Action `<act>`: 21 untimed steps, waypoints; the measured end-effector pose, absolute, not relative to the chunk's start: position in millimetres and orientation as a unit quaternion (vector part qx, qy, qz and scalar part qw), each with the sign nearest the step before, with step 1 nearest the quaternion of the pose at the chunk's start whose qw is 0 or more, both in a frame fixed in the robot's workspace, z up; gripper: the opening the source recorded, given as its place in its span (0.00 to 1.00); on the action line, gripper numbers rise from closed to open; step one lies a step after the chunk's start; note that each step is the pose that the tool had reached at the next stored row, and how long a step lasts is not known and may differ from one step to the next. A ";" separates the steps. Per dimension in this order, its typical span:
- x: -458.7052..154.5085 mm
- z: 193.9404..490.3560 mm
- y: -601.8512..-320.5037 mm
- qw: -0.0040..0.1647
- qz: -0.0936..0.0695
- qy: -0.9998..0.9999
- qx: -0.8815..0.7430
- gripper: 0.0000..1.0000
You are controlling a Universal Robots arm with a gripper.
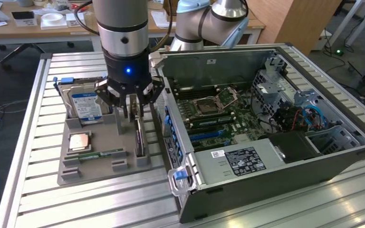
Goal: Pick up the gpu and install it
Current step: 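Pick up the gpu and move the gpu toward the slot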
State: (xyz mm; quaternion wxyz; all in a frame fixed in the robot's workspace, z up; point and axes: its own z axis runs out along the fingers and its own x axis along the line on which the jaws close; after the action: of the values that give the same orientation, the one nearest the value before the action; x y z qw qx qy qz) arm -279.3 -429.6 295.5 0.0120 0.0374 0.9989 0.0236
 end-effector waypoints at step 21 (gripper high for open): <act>-277.3 278.7 -429.7 0.012 0.024 0.999 0.037 0.42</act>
State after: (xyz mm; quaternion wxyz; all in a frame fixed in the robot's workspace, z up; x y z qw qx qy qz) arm -277.3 -429.7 278.7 0.0119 0.0372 0.9990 0.0236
